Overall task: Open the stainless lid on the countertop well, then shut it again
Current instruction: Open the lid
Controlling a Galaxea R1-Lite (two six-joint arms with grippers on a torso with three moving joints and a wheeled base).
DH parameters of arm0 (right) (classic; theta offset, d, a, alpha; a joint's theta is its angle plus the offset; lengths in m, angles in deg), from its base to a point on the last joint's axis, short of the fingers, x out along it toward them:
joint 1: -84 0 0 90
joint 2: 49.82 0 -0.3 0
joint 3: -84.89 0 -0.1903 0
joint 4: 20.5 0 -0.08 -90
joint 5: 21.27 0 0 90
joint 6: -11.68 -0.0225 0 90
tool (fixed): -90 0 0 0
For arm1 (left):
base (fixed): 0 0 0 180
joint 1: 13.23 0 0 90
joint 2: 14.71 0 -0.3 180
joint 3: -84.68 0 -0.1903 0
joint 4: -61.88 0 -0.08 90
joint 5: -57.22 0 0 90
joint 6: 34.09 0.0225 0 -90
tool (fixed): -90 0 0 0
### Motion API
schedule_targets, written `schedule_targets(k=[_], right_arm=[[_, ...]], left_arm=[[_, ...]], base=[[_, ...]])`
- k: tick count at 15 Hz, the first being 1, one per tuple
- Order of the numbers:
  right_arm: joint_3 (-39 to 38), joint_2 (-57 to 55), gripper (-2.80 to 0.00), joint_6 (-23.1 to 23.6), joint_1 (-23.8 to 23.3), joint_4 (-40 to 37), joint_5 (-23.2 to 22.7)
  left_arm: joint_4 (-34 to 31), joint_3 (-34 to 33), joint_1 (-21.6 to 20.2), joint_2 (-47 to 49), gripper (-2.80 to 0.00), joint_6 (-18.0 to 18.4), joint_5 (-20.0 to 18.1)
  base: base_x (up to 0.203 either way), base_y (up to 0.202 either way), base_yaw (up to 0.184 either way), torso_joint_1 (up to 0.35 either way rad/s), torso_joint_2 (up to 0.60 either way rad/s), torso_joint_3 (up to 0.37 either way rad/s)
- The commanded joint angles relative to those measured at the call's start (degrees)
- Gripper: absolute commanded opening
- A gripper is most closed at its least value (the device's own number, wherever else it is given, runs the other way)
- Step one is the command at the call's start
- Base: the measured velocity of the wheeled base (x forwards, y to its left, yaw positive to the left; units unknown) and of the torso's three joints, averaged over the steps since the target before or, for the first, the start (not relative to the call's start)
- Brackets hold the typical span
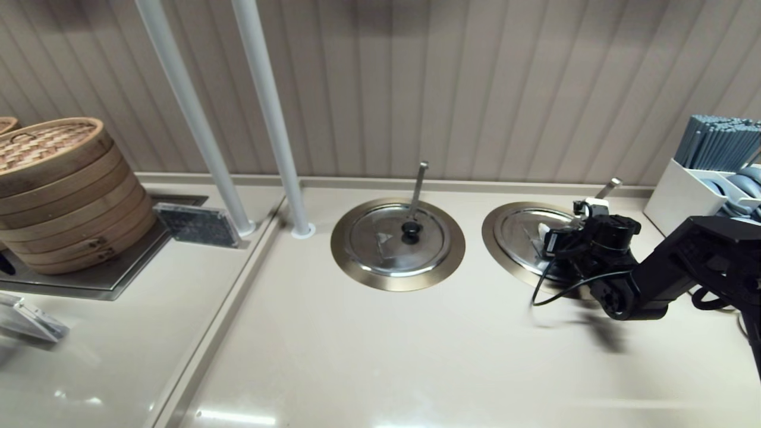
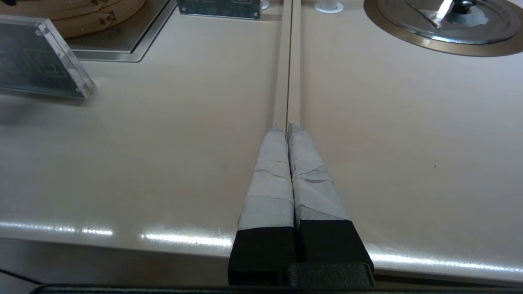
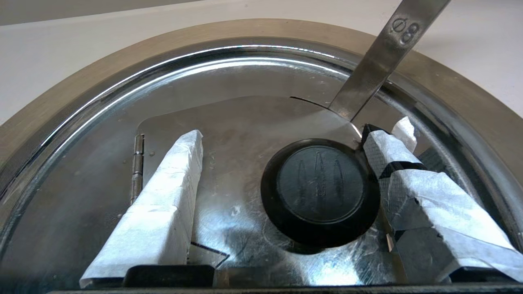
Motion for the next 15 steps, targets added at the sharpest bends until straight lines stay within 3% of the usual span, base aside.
schedule_targets(k=[1, 15], right_arm=[[-0.6, 0.33, 0.0, -0.1, 0.8, 0.41, 0.05], [-0.77, 2.35, 0.0, -0.28, 1.51, 0.67, 1.07]], left_arm=[[0.03, -0.01, -0.01, 0.0, -2.8, 0.01, 0.0], [-0.01, 0.06, -0.01, 0.0, -2.8, 0.01, 0.0]], base=[[0.0, 0.0, 0.0, 0.0, 0.0, 0.0], [0.0, 0.0, 0.0, 0.0, 0.0, 0.0]])
